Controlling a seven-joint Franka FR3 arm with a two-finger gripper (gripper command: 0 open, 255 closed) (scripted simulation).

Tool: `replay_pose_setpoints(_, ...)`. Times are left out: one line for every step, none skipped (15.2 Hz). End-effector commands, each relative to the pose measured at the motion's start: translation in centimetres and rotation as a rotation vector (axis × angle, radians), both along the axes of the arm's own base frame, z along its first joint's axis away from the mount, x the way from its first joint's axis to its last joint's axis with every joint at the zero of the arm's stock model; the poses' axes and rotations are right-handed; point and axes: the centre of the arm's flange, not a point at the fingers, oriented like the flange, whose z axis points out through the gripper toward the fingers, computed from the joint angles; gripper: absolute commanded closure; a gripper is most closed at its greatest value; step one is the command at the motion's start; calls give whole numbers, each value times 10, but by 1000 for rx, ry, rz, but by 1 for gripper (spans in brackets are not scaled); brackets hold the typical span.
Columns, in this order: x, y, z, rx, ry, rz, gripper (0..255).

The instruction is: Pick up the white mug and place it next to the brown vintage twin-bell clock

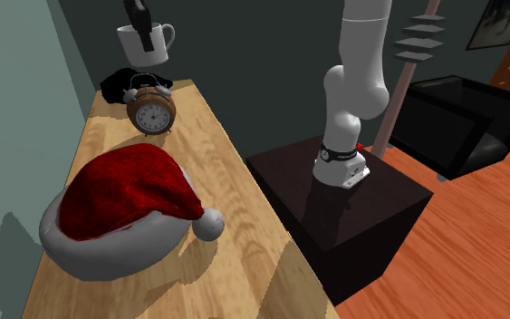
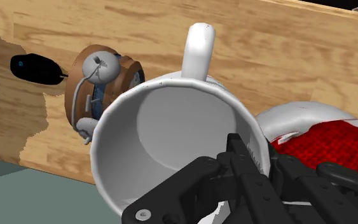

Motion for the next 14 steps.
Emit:
replay_pose_setpoints(1,-27,1,0,0,1,255)
replay_pose_setpoints(1,-27,-4,0,0,1,255)
replay_pose_setpoints(1,-27,-9,0,0,1,255)
replay_pose_setpoints(1,-27,-14,0,0,1,255)
replay_pose_setpoints(1,-27,-20,0,0,1,255)
replay_pose_setpoints(1,-27,-25,0,0,1,255)
replay_pose_setpoints(1,-27,-30,0,0,1,255)
replay_pose_setpoints(1,-27,-36,0,0,1,255)
replay_pose_setpoints(1,-27,-41,0,0,1,255)
replay_pose_setpoints(1,-27,-46,0,0,1,255)
replay_pose_setpoints(1,-27,-51,0,0,1,255)
replay_pose_setpoints(1,-27,-57,0,0,1,255)
replay_pose_setpoints(1,-27,-62,0,0,1,255)
replay_pose_setpoints(1,-27,-67,0,0,1,255)
